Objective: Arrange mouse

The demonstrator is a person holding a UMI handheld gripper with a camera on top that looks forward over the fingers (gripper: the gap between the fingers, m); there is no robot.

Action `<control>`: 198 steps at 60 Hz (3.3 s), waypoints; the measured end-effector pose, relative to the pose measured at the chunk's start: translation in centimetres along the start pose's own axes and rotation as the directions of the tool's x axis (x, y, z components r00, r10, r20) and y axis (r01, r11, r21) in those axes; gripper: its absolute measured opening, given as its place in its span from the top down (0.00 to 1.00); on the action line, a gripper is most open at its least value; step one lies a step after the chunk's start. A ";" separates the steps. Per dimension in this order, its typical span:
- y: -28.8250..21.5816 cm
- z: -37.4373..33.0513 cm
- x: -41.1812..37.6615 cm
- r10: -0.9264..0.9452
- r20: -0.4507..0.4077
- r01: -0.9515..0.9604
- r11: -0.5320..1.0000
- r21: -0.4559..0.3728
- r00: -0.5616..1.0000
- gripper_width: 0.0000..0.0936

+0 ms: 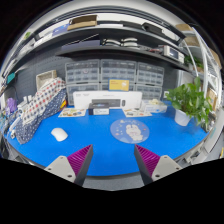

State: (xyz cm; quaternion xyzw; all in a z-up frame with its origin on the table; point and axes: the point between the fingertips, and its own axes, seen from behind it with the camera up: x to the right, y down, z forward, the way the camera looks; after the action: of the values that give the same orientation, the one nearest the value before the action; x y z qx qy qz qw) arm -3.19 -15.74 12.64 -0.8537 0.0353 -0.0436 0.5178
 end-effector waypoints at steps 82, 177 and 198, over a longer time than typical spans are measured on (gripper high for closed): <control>1.6 25.6 -26.4 0.007 0.078 0.020 0.940 -0.341 0.997 0.26; -1.8 28.8 9.7 0.019 0.123 0.026 0.934 -0.355 0.992 0.61; 0.5 29.2 9.3 -0.005 0.119 0.049 0.930 -0.365 0.993 0.51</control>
State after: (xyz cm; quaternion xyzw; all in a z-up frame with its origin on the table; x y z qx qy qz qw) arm 9.26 8.79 -0.86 -0.9368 0.0009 0.0064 0.3497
